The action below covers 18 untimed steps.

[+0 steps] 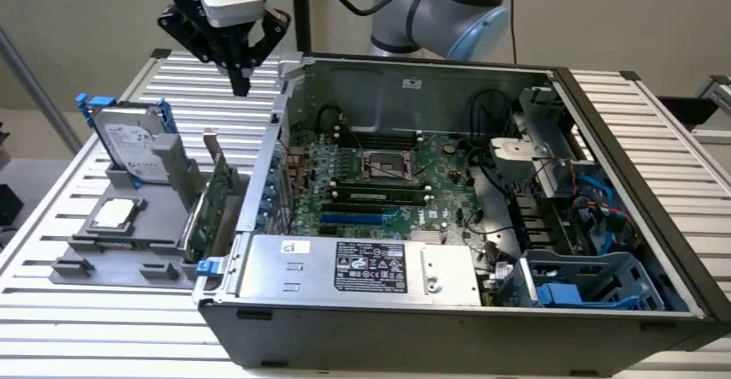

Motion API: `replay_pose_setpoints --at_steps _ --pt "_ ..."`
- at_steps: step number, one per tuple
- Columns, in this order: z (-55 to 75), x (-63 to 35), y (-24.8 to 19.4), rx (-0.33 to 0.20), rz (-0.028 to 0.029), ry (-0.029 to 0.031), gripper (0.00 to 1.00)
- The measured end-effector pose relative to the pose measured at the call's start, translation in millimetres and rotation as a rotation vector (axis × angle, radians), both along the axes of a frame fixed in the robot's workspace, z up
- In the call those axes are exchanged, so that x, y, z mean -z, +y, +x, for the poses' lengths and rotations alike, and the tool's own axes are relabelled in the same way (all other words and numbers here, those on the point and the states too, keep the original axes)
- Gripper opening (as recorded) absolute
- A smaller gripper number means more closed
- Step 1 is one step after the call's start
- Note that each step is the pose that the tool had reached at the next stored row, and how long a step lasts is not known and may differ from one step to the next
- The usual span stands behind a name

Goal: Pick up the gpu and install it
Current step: 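Reach for the gpu, then pick up the gpu and move the gpu toward the slot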

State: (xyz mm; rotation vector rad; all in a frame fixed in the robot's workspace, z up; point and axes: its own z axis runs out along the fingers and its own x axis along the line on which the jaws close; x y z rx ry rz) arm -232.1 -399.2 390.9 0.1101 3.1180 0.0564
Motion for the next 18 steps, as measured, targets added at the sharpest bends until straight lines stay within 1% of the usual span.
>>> replay_pose_setpoints --at_steps 1,3,7,10,13,18 --pt "-4.6 0.3 -0.1 0.000 -0.0039 0.0000 0.00" --pt "-13.7 1.2 -0.5 0.000 -0.0086 0.0001 0.00" --pt "-29.4 4.0 -2.9 0.000 -0.0116 0.0005 0.00" --pt "-39.0 6.7 -5.8 0.000 -0.0122 0.0015 0.00" --pt "-45.9 9.7 -11.1 0.000 -0.0122 0.0037 0.00" --pt "-54.5 15.3 -22.4 0.000 -0.0122 0.0075 0.00"
